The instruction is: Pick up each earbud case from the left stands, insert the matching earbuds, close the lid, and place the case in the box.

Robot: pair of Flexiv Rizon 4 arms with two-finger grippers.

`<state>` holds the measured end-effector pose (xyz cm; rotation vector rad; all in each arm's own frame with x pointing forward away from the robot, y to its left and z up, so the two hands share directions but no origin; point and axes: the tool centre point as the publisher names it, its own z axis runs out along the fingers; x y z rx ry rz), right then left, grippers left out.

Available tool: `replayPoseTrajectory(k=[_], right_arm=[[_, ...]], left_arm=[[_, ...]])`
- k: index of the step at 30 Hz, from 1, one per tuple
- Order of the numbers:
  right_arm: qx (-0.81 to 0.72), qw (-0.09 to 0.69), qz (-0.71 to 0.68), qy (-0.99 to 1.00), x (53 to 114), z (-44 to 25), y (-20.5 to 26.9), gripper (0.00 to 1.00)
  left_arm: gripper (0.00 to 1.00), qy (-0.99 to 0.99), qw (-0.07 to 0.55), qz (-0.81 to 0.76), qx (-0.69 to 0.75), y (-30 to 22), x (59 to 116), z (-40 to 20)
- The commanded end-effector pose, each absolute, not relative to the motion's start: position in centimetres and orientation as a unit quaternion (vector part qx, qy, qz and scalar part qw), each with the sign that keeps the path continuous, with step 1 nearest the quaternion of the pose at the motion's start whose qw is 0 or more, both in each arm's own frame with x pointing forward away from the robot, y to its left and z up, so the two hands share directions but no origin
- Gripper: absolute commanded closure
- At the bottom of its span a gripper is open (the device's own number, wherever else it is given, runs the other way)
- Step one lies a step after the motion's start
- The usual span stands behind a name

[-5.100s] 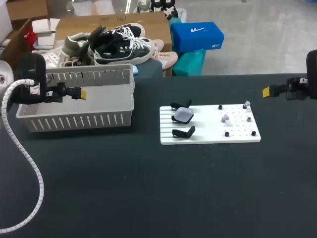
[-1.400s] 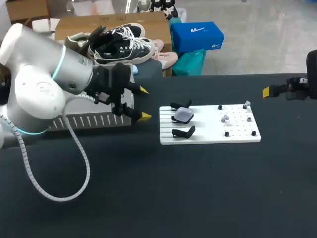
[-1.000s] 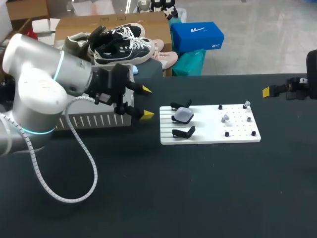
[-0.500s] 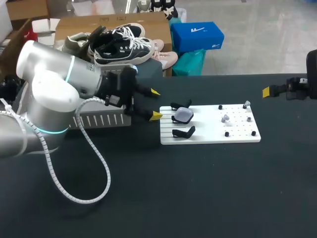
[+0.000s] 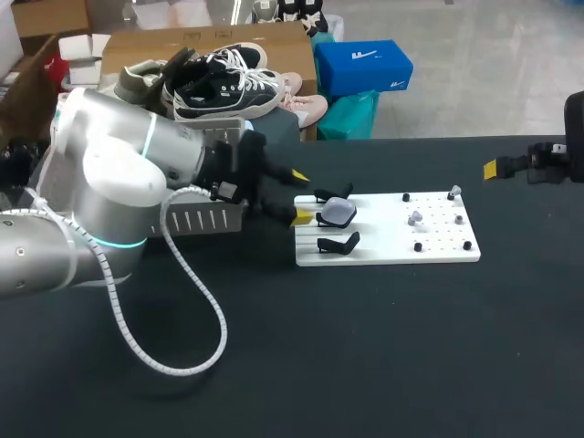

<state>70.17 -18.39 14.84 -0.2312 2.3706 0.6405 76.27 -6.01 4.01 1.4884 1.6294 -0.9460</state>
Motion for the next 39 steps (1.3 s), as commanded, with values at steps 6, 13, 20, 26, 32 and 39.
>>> replayPoseTrajectory(k=[6, 13, 20, 26, 32, 39], right_arm=[[-0.090, 0.331, 0.247, 0.907, 70.2, 14.8, -18.5, 0.00], [-0.090, 0.331, 0.247, 0.907, 70.2, 14.8, -18.5, 0.00], [-0.090, 0.331, 0.247, 0.907, 70.2, 14.8, -18.5, 0.00], [-0.090, 0.331, 0.247, 0.907, 70.2, 14.8, -18.5, 0.00], [-0.090, 0.331, 0.247, 0.907, 70.2, 14.8, -18.5, 0.00], [-0.090, 0.331, 0.247, 0.907, 70.2, 14.8, -18.5, 0.00]], left_arm=[[0.00, 0.626, 0.356, -0.381, 0.580, -6.9, 76.3, 3.8], [0.00, 0.633, 0.361, -0.384, 0.568, -7.2, 76.0, 3.8], [0.00, 0.643, 0.367, -0.381, 0.553, -7.5, 75.4, 3.8], [0.00, 0.651, 0.364, -0.373, 0.552, -7.8, 75.1, 3.9], [0.00, 0.652, 0.365, -0.369, 0.553, -8.4, 75.0, 3.7], [0.00, 0.652, 0.359, -0.360, 0.563, -9.0, 75.2, 3.3]])
